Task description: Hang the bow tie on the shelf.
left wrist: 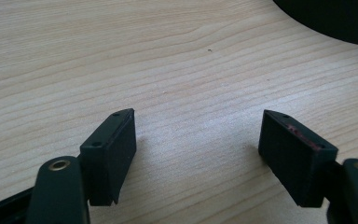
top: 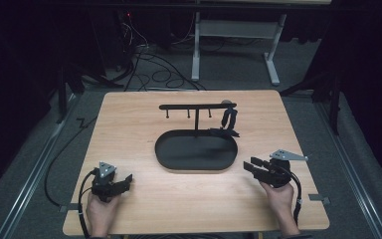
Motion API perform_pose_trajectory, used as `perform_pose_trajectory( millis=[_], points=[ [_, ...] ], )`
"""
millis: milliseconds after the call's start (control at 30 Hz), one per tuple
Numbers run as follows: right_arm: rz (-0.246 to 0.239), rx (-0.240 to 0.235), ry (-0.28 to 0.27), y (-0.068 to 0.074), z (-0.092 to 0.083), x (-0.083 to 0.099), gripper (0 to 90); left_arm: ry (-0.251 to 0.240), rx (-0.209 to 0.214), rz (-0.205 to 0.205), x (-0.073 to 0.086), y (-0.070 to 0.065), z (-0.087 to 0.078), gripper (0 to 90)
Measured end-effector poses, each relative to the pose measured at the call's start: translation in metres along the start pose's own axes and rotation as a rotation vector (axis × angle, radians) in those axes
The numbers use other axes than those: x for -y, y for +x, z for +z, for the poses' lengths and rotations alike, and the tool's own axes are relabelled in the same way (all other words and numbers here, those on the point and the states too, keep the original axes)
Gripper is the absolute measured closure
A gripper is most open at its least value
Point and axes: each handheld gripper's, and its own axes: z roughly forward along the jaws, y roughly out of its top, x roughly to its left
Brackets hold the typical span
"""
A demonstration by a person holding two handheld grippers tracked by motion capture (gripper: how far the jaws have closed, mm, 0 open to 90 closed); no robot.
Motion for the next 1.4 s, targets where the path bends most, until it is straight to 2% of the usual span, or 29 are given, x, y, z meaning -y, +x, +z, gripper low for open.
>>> perform_pose_trajectory(
  millis=[600, 1000, 1400],
  points=[
    [-0.027, 0.024, 0.052, 0.005, 0.016, 0.008, 56.5, 0.000, 0.000, 0.000, 0.000, 0.000, 0.000, 28.0],
    [-0.069, 0.065, 0.094, 0.008, 0.027, 0.013, 56.3, 0.000, 0.000, 0.000, 0.000, 0.000, 0.000, 27.9],
    [-0.079, 0.091, 0.122, 0.009, 0.036, 0.019, 56.1, 0.002, 0.000, 0.000, 0.000, 0.000, 0.000, 27.9]
  ],
)
